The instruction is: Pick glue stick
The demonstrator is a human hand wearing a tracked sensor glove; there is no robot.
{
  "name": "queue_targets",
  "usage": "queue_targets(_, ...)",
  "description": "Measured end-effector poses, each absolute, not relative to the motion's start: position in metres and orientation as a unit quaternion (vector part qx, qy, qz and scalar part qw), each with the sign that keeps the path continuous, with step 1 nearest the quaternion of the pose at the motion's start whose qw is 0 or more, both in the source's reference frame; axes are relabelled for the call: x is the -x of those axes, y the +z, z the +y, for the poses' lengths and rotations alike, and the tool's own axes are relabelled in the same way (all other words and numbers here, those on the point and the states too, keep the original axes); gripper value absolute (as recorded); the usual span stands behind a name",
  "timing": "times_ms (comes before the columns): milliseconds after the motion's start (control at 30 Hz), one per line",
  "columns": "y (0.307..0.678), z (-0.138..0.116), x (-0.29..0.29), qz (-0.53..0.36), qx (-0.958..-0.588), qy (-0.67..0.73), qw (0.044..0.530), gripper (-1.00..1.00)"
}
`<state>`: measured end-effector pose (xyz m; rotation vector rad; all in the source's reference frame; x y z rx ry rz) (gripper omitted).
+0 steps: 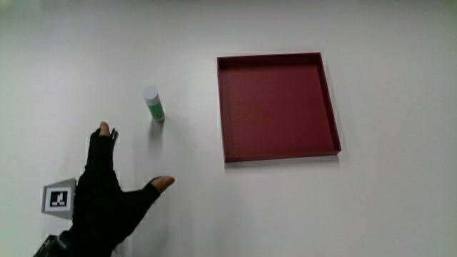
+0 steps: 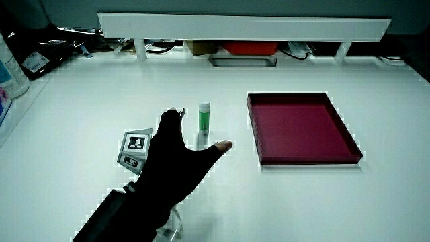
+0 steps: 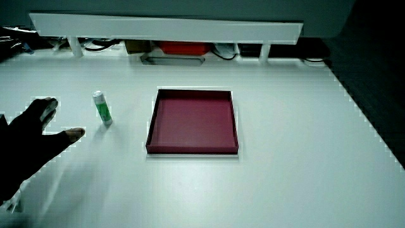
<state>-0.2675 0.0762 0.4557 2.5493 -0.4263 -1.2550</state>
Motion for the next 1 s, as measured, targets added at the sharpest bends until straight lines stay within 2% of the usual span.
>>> queue_targets(67,0.457,0.067,0.265,-0.12,-0.865,-0.476,0.106,0.0)
queue_targets(133,0.462,0.059,0.267,-0.123,-0.869,-0.467,0.108,0.0)
queue_targets(367,0.473,0.034,0.266,-0.127,-0.846,-0.51,0.093,0.0)
queue_targets(633,0.492,0.011,0.264,-0.141,-0.831,-0.527,0.107,0.0)
queue_targets(1000,0.5,-0.001,0.26,-0.137,-0.823,-0.542,0.101,0.03)
